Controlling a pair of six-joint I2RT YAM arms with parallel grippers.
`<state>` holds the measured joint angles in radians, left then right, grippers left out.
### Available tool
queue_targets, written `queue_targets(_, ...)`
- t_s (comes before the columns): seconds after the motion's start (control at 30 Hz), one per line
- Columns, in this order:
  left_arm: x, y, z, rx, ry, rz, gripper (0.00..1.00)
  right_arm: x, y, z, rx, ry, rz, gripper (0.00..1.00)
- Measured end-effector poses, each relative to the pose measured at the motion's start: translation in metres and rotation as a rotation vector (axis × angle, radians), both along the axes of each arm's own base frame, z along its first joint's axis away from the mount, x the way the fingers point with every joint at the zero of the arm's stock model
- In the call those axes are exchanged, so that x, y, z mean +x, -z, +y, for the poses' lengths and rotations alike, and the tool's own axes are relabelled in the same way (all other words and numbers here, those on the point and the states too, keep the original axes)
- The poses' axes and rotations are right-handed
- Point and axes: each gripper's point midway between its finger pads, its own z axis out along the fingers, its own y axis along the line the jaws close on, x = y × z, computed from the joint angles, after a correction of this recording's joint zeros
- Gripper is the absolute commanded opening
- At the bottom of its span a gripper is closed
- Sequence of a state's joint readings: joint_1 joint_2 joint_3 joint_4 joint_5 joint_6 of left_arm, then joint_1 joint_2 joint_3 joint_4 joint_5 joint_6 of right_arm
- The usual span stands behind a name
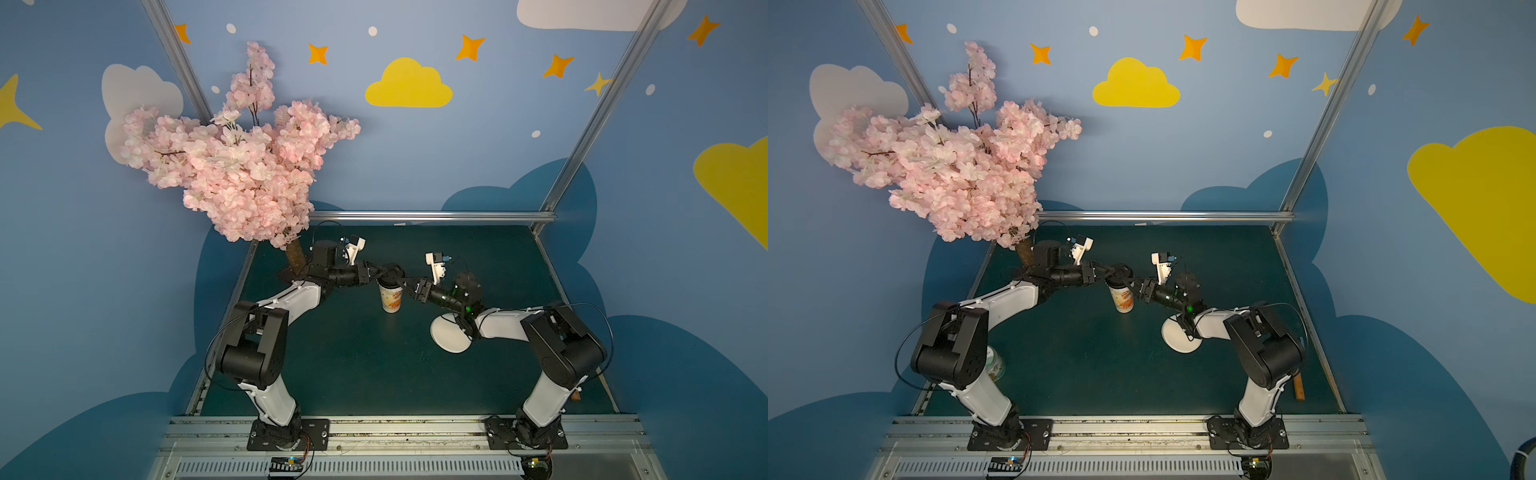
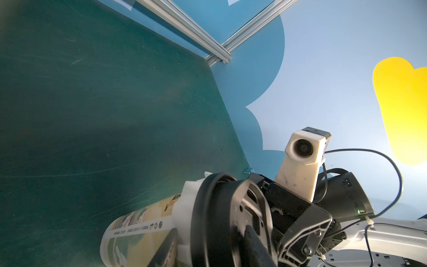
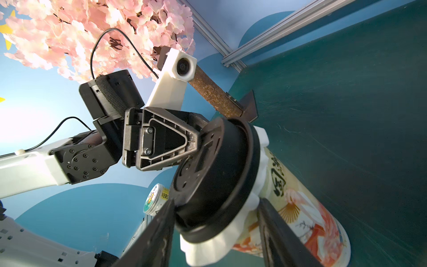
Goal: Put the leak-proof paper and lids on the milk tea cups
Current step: Secure the cup lid on the cup.
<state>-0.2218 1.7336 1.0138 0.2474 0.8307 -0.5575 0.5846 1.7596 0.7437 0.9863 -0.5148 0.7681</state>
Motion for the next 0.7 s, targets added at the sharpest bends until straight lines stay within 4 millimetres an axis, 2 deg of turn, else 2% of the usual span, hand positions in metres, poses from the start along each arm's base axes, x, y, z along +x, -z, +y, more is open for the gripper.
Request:
queue_targets(0.23,-0.0011,-0.0001,-0.0010,-0.001,0.006,0.000,0.43,-0.0030,0.0010,-0.0021,0.002,0.024,0.013,0.58)
queue_targets(0.47,-0.0017,-0.0001,-0.0023,-0.001,0.010,-0.002,0.43,-0.0041,0.0042,-0.0031,0.007,0.012,0.015,0.66)
queue_targets(0.7,-0.0017,-0.0002,-0.0022,-0.001,0.010,-0.002,0.42,-0.0059,0.0088,-0.0012,0.034,-0.040,0.057,0.63)
